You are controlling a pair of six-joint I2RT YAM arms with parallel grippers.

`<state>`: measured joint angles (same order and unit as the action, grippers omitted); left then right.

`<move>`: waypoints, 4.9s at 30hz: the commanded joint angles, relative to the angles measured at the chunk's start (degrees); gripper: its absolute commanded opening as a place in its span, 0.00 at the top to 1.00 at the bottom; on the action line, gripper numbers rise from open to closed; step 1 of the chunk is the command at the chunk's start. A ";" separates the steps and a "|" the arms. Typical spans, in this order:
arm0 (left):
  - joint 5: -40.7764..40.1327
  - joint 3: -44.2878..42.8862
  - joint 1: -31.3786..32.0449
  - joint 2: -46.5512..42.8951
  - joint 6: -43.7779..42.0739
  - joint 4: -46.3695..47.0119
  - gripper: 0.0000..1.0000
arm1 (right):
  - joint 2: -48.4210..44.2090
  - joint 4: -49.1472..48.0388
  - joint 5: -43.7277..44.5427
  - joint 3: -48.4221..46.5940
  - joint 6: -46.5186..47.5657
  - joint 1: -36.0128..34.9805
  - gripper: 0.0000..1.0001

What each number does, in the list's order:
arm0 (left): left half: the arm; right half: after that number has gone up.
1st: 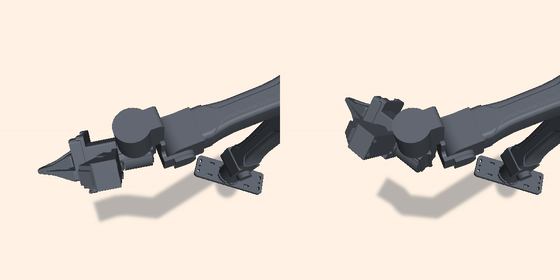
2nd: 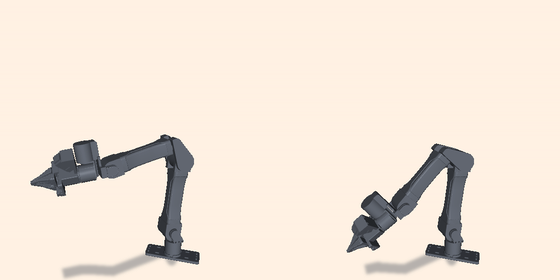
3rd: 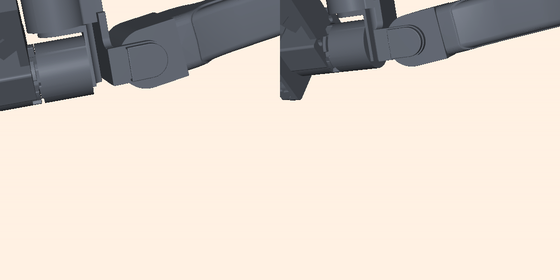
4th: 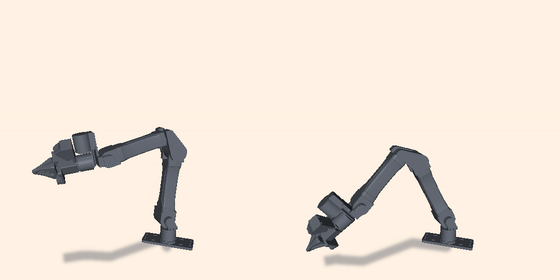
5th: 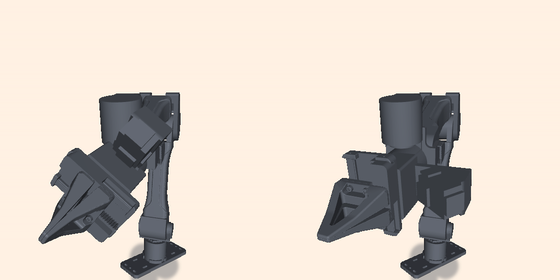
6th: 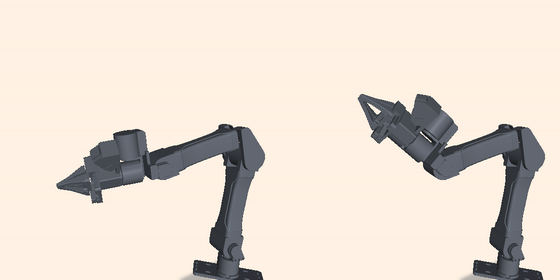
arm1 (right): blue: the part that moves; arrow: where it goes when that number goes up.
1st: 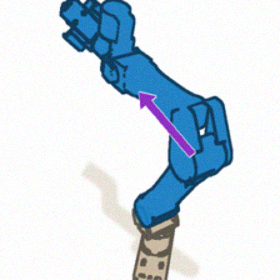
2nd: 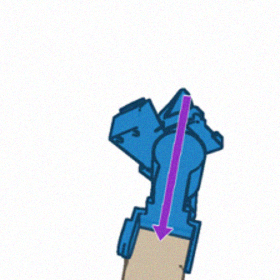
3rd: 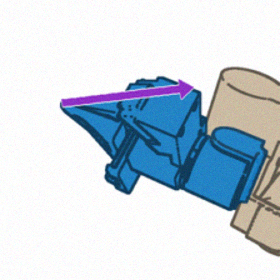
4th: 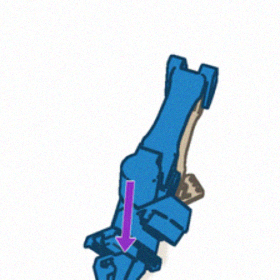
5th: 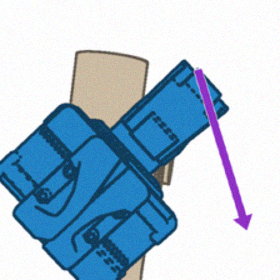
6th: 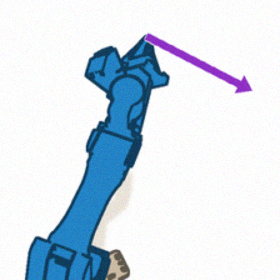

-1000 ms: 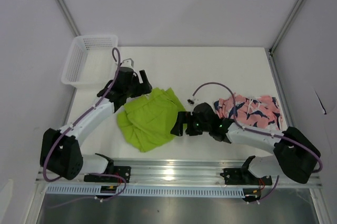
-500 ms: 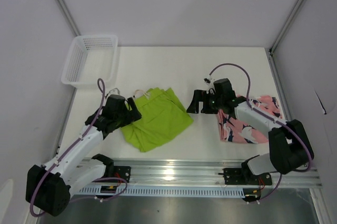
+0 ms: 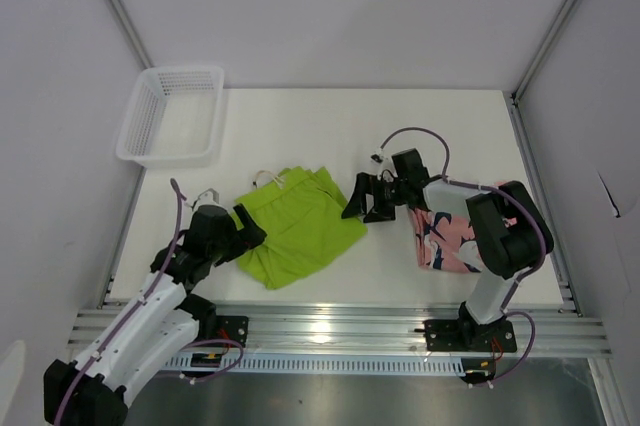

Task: Fold and stack the shorts
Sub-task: Fold the shorts, then neatly place the folded shorts to the corner

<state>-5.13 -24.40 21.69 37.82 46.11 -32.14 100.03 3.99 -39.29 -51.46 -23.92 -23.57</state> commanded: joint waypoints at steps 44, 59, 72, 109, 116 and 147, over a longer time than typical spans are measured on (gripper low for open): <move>9.17 -1.34 -1.47 20.77 -8.49 27.74 0.01 | 4.91 -28.86 3.34 8.13 -12.38 2.30 1.00; 7.74 -0.65 -6.75 28.53 -11.04 35.90 0.01 | 5.97 -30.44 1.23 8.05 -13.26 2.13 1.00; 14.53 0.41 -6.75 40.48 -7.96 52.44 0.01 | 7.73 -29.13 0.35 6.64 -12.64 1.34 1.00; 5.74 -8.38 0.10 49.54 -15.17 48.49 0.69 | 7.37 -11.12 10.63 -3.02 -6.40 3.19 0.23; 5.56 -8.82 0.19 50.24 -15.78 48.40 0.69 | 10.27 -9.62 11.95 -5.58 -5.52 1.25 0.40; -17.21 -33.17 18.12 57.45 -11.13 18.60 1.00 | 2.37 16.23 39.99 -21.31 -1.48 -13.78 1.00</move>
<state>-20.75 -55.86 39.31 93.54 33.19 -11.40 104.55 19.40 0.01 -70.08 -25.17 -36.60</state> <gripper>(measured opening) 0.022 0.030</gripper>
